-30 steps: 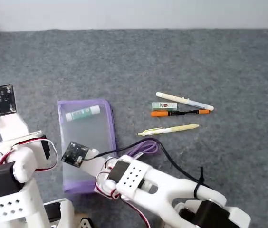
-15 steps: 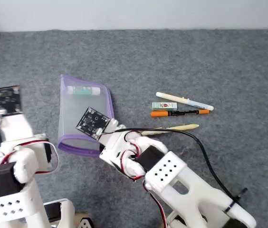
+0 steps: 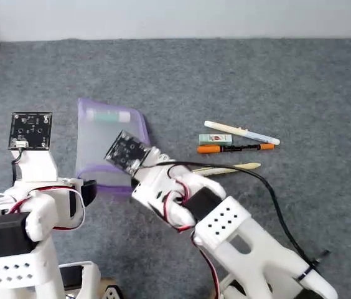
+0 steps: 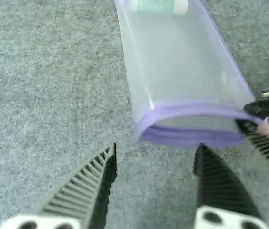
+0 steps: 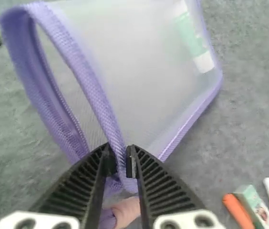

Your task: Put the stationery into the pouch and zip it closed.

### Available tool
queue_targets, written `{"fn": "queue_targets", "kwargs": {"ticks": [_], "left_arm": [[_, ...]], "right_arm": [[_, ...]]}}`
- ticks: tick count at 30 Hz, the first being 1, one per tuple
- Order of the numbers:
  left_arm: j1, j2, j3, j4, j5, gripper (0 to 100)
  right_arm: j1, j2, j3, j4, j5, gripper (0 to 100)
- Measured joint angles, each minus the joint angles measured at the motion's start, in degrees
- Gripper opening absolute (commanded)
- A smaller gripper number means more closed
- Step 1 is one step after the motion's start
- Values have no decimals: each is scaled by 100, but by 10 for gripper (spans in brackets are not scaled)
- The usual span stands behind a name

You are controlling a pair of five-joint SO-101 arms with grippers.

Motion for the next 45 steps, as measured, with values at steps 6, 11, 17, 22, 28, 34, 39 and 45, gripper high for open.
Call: {"fn": "queue_targets", "kwargs": {"ticks": [6,11,17,22,28,34,39,45], "left_arm": [[-9,0,0,-9,0,268],[-35,0,97,-440,0,268],[-35,0,932,-1055,0,263],[-35,9,1204,-1670,105,212],[-35,9,1310,-2189,132,195],[-26,9,1477,-2400,149,195],[70,9,2145,-3095,176,186],[79,9,2365,-3596,176,7]], "right_arm": [[237,0,-132,0,0,7],[237,0,-220,18,0,7],[237,0,-527,88,0,7],[237,0,-730,413,0,7],[237,0,-738,536,0,7],[237,-62,-738,536,0,7],[0,-352,-738,536,62,7],[-35,-457,-738,695,360,7]]}}
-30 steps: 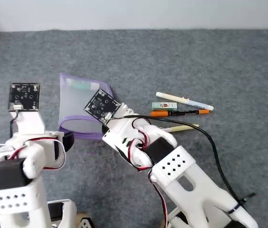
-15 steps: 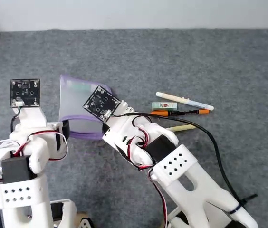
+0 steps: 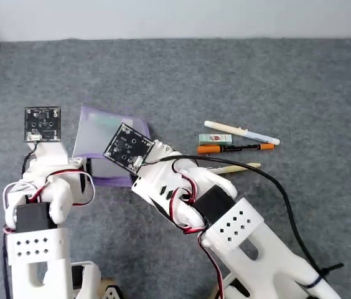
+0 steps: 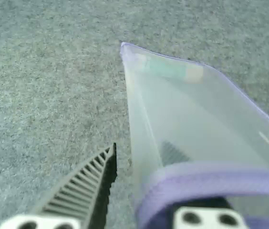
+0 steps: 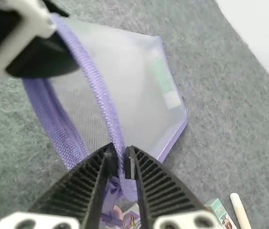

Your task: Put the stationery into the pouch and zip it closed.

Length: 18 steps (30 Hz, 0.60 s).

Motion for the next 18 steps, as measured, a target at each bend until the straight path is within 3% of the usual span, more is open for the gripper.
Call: {"fn": "queue_targets", "kwargs": {"ticks": [5,13,18], "left_arm": [[44,0,-132,202,0,12],[1046,18,-1503,2110,53,12],[1512,18,-2101,2681,536,12]], "right_arm": [[0,0,-290,0,9,7],[431,-70,-1046,0,18,7],[492,-167,-1477,202,35,43]]}}
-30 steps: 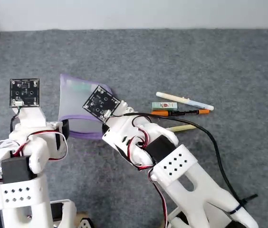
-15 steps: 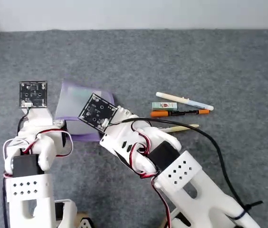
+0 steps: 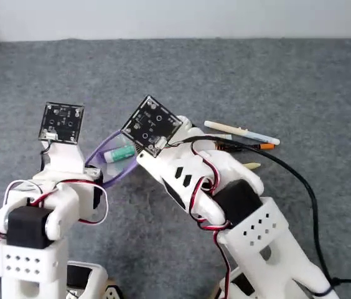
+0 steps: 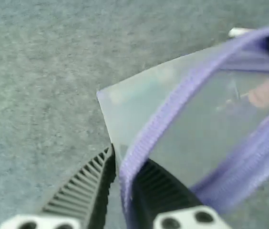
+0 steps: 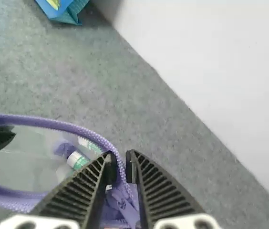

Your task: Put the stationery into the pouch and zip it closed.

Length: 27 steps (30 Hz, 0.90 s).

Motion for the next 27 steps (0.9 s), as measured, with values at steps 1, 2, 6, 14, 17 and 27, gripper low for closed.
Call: {"fn": "queue_targets", "kwargs": {"ticks": [1,2,6,14,17,27], "left_arm": [[35,0,-44,18,105,12],[62,0,-70,18,185,12],[141,229,-193,35,510,12],[211,1081,-580,149,765,11],[220,1336,-826,246,765,11],[220,1916,-1767,888,782,11]], "right_arm": [[9,0,-132,158,0,82],[9,0,-264,352,0,129],[0,18,-976,1284,-369,258],[0,0,-2963,3393,-1266,167],[0,0,-3393,4000,-1495,166],[1327,202,-3191,5125,-2259,165]]}}
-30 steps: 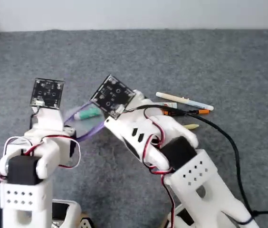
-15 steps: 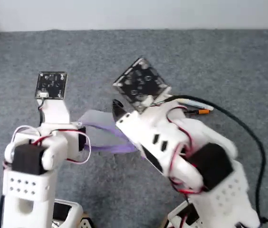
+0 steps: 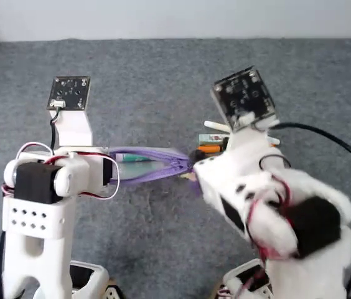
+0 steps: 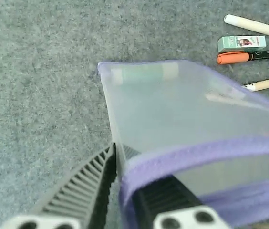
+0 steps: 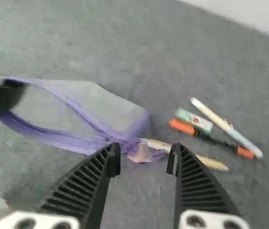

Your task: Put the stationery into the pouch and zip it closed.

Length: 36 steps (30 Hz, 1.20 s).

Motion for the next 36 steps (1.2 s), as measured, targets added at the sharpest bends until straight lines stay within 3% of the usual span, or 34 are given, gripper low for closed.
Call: {"fn": "queue_targets", "kwargs": {"ticks": [7,15,22,36], "left_arm": [[0,0,-26,26,0,11],[-18,0,-26,26,0,11],[-448,44,-26,26,0,11],[-475,44,-35,26,0,11]], "right_arm": [[976,1327,651,0,475,169],[1530,3297,677,-396,2497,170],[1538,4475,677,-1064,3684,278],[993,5837,677,-1864,4492,243]]}}
